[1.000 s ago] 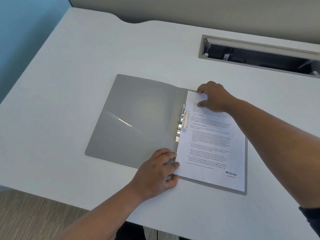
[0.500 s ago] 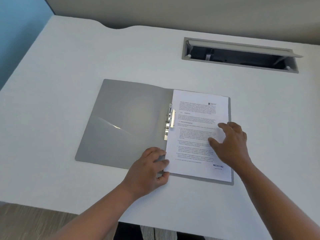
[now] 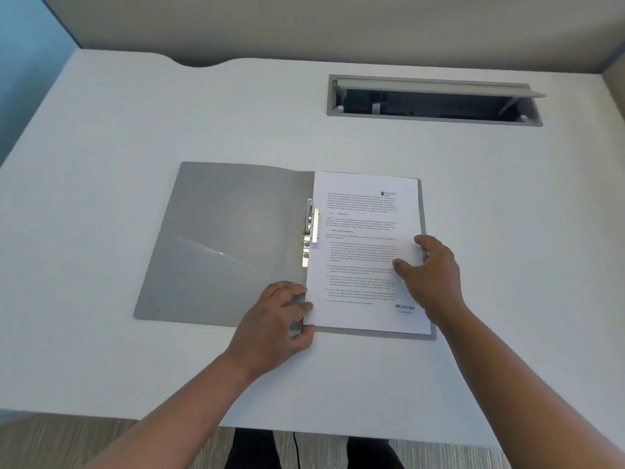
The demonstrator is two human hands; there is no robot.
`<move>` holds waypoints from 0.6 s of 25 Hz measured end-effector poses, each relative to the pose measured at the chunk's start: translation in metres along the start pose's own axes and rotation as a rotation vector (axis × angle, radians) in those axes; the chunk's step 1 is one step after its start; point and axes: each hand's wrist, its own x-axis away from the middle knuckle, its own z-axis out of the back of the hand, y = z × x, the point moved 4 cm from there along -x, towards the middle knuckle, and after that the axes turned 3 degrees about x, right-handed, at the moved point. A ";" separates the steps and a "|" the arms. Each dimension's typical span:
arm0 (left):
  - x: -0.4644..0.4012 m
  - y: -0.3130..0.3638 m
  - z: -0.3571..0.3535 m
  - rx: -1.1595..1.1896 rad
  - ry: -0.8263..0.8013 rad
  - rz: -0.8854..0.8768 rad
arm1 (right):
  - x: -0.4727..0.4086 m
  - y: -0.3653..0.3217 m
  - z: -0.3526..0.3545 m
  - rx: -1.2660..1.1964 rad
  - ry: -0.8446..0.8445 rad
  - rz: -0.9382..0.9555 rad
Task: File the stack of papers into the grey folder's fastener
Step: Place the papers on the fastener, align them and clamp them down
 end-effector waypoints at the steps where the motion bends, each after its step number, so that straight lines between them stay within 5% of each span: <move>1: 0.000 0.000 0.000 -0.003 -0.006 0.000 | -0.001 0.001 0.000 -0.019 0.005 -0.006; 10: 0.000 0.001 0.002 0.016 -0.002 0.003 | -0.002 0.007 -0.003 -0.033 0.022 0.019; 15: 0.000 0.001 0.001 0.031 0.005 0.005 | 0.010 -0.008 -0.018 0.409 -0.019 0.225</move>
